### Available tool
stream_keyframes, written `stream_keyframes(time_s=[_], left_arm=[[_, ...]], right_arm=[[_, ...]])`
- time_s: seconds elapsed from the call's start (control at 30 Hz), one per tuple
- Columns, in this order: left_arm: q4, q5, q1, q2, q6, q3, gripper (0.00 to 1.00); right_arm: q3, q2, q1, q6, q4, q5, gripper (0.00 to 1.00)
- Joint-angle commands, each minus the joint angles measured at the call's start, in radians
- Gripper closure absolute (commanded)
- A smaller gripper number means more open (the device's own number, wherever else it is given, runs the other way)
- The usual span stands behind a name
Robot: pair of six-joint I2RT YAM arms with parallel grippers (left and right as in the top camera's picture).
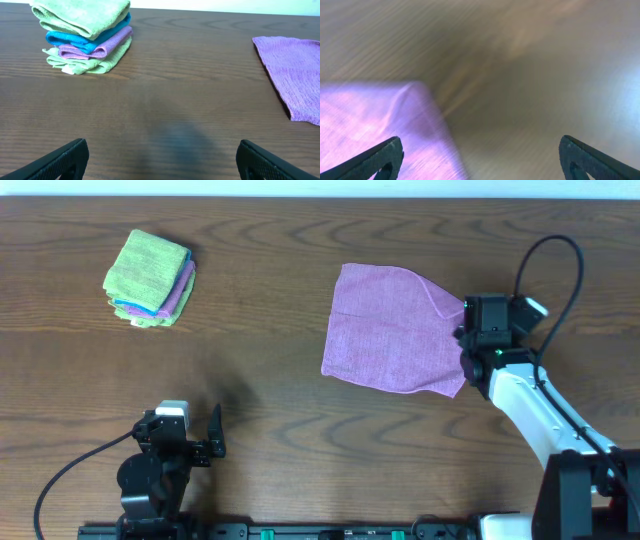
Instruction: Fold the cloth
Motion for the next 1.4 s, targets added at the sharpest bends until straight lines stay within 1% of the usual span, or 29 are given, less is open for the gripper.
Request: stream_keyframes(time_s=[0.0, 0.03, 0.07, 0.1, 0.13, 0.23, 0.3, 0.43, 0.5, 0.57, 0.7, 0.9, 1.03, 1.2, 1.37], left_arm=[[-0.008, -0.002, -0.002, -0.006, -0.004, -0.019, 0.05], [-0.008, -0.002, -0.002, -0.006, -0.004, -0.019, 0.05], [-0.008, -0.002, -0.002, -0.006, -0.004, -0.019, 0.05], [-0.008, -0.002, -0.002, -0.006, -0.004, -0.019, 0.05], [-0.008, -0.002, -0.002, -0.006, -0.004, -0.019, 0.05], [-0.008, -0.002, -0.002, -0.006, -0.004, -0.019, 0.05], [-0.008, -0.002, -0.002, -0.006, -0.004, -0.019, 0.05], [-0.008, -0.002, -0.002, -0.006, -0.004, -0.019, 0.05], [-0.008, -0.002, -0.002, -0.006, -0.004, -0.019, 0.05], [-0.008, -0.002, -0.002, -0.006, -0.004, -0.019, 0.05], [-0.008, -0.002, -0.002, -0.006, -0.004, -0.019, 0.05], [-0.008, -0.002, -0.002, -0.006, -0.004, -0.019, 0.05], [-0.008, -0.002, -0.002, -0.006, -0.004, -0.019, 0.05], [-0.008, -0.002, -0.002, -0.006, -0.004, -0.019, 0.05], [-0.008, -0.002, -0.002, -0.006, -0.004, -0.019, 0.05]], right_arm=[[0.010, 0.008, 0.015, -0.209, 0.005, -0.416, 0.20], [0.010, 0.008, 0.030, -0.240, -0.007, -0.519, 0.47], [0.010, 0.008, 0.039, -0.239, -0.012, -0.553, 0.75], [0.010, 0.008, 0.053, -0.240, -0.014, -0.587, 0.92], [0.010, 0.008, 0.072, -0.240, -0.018, -0.608, 0.98], [0.010, 0.009, 0.151, -0.248, -0.003, -0.613, 0.98], [0.009, 0.011, 0.218, -0.275, 0.039, -0.590, 0.98], [0.009, 0.040, 0.339, -0.275, 0.139, -0.393, 0.98], [0.010, 0.072, 0.367, -0.266, 0.187, -0.328, 0.99], [0.010, 0.117, 0.372, -0.214, 0.241, -0.287, 0.98], [0.010, 0.201, 0.368, -0.121, 0.333, -0.285, 0.98], [0.010, 0.287, 0.372, -0.088, 0.424, -0.298, 0.98], [0.010, 0.324, 0.372, -0.084, 0.428, -0.331, 0.98], [0.010, 0.351, 0.375, -0.084, 0.426, -0.430, 0.98], [0.010, 0.351, 0.417, -0.084, 0.426, -0.502, 0.98]])
